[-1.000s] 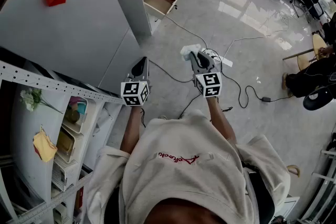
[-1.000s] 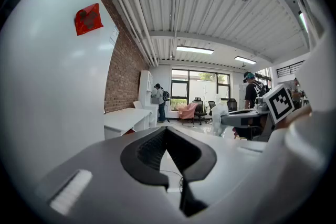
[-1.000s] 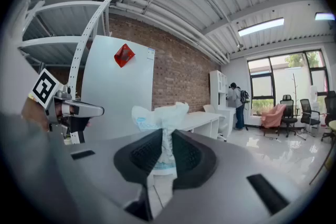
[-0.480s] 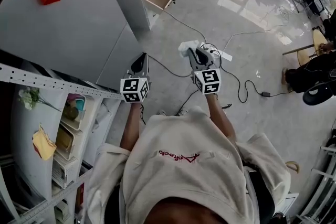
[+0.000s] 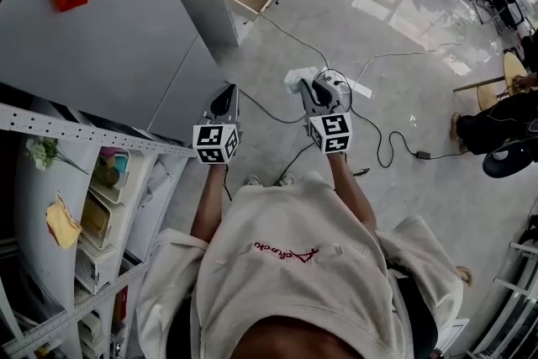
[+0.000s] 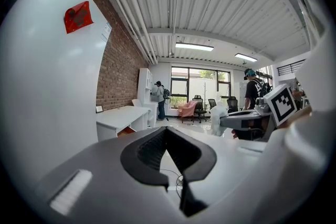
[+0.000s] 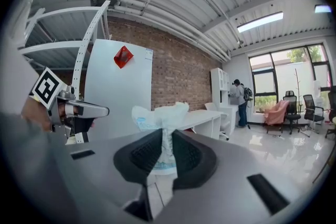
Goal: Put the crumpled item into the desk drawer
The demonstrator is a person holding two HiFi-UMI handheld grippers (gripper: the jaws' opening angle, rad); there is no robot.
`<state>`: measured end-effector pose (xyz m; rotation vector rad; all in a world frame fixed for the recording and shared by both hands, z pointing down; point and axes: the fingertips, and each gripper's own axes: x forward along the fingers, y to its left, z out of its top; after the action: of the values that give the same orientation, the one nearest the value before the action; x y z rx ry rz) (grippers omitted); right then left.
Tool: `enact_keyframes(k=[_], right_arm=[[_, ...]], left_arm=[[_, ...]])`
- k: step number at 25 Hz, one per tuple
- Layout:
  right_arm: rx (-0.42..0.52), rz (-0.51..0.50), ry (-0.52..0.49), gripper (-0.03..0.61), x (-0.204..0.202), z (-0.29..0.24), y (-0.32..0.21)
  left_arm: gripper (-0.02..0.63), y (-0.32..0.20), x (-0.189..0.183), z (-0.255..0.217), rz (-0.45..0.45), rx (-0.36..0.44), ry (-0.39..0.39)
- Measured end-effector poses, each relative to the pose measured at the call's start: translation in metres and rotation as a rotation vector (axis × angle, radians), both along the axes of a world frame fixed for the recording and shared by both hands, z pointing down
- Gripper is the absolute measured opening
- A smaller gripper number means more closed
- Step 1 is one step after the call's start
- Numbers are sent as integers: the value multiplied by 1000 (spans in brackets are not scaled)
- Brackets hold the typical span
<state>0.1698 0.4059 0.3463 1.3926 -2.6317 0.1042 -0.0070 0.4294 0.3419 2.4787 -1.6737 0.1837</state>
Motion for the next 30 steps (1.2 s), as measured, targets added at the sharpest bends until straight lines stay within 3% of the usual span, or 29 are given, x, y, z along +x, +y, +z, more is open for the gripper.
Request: enact_keyframes(k=[9, 16, 22, 30], right_arm=[[-7, -32, -11, 61, 17, 5, 0], [-20, -32, -1, 61, 17, 16, -15], [-26, -27, 22, 61, 6, 23, -53], [-13, -11, 43, 61, -22, 14, -148]], left_arm=[[9, 9, 32, 11, -10, -17, 1], [9, -6, 29, 24, -16, -32, 9], [9, -54, 25, 33, 14, -34, 23], [9, -157, 5, 27, 54, -23, 41]])
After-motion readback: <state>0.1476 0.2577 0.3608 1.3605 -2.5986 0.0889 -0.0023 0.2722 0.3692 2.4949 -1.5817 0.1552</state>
